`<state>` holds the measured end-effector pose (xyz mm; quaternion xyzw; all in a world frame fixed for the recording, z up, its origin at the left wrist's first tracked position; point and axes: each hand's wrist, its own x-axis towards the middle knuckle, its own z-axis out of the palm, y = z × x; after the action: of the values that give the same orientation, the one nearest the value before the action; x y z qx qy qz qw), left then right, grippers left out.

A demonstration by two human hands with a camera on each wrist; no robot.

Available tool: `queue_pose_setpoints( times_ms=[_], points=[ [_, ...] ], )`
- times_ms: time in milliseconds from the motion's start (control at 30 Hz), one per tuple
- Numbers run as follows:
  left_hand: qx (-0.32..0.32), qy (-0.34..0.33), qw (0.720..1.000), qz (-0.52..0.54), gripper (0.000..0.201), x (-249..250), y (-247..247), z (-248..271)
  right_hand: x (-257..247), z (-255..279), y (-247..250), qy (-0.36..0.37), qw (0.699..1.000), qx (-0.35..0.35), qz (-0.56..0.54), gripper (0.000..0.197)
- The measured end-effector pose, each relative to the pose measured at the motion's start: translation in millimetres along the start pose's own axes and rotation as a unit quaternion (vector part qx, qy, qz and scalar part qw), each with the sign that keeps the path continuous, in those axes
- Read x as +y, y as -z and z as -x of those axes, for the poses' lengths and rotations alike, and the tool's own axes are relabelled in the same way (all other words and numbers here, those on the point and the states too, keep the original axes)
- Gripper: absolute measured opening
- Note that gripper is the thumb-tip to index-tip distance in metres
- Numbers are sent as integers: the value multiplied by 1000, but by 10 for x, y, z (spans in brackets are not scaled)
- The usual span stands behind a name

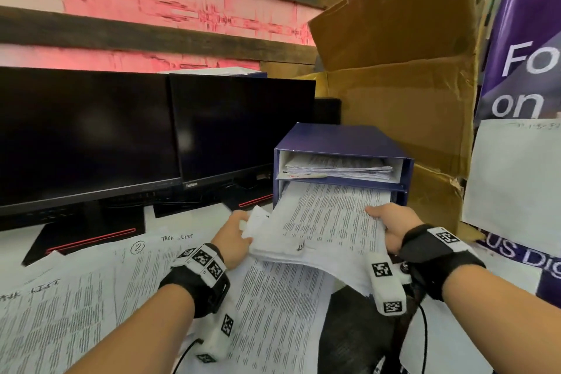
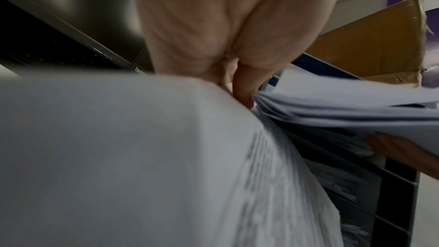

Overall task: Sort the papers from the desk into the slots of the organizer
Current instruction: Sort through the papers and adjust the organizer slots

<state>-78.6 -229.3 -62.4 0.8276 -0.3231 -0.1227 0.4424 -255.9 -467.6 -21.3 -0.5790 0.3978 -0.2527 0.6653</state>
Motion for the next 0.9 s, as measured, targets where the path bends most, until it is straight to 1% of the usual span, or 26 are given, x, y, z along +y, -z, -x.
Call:
queue_pose_setpoints(
  times_ms=[33, 67, 133, 200, 267, 300, 367, 433, 467, 500, 533, 600, 633, 667, 733, 800, 833, 900],
  points=[
    [7, -20, 1000, 20, 38, -12, 1, 10, 8, -52, -40, 16, 1000, 4, 19, 33],
    [11, -36, 999, 25, 40, -17, 10, 14, 17, -103, -71, 24, 999, 6, 28, 30],
    [4, -55, 998, 39, 36, -12, 16, 8, 48, -231, -70, 31, 998, 14, 48, 21],
    [-3, -66, 996, 66, 34, -13, 6, -26, 78, -383, -16, 26, 998, 11, 57, 17],
    [-5, -73, 994, 87, 42, 3, -12, -41, 121, -537, 54, 23, 998, 9, 61, 9],
    [-13, -83, 993, 87, 45, 19, -29, -35, 158, -626, 100, 18, 998, 7, 57, 8],
    [-37, -107, 991, 73, 47, 51, -58, -30, 197, -698, 155, 5, 999, 0, 51, 12],
    [-51, -111, 990, 70, 38, 73, -98, -39, 193, -652, 159, 3, 999, -5, 49, 21],
    [-49, -106, 991, 68, 36, 82, -115, -46, 149, -523, 127, 3, 999, -6, 45, 26],
    [-38, -99, 992, 66, 37, 85, -136, -63, 116, -416, 96, -2, 1000, -5, 27, 30],
    [-22, -91, 993, 68, 43, 88, -159, -81, 84, -310, 65, -7, 1000, -9, -7, 30],
    [17, -73, 992, 98, 53, 89, -190, -119, 61, -158, 40, -7, 997, -41, -71, 26],
    [34, -62, 990, 122, 55, 96, -203, -130, 56, -71, 46, -6, 995, -66, -81, 27],
    [48, -51, 987, 147, 55, 106, -216, -129, 63, 6, 73, -8, 993, -92, -68, 28],
    [79, -44, 978, 188, 55, 116, -243, -134, 73, 152, 155, -26, 987, -160, -4, 34],
    [99, -43, 971, 213, 54, 128, -287, -157, 105, 246, 272, -62, 971, -223, 65, 41],
    [106, -41, 968, 222, 52, 129, -299, -169, 120, 271, 303, -78, 963, -245, 83, 43],
    [106, -42, 968, 225, 49, 151, -332, -179, 134, 308, 332, -80, 960, -250, 101, 37]
  ],
)
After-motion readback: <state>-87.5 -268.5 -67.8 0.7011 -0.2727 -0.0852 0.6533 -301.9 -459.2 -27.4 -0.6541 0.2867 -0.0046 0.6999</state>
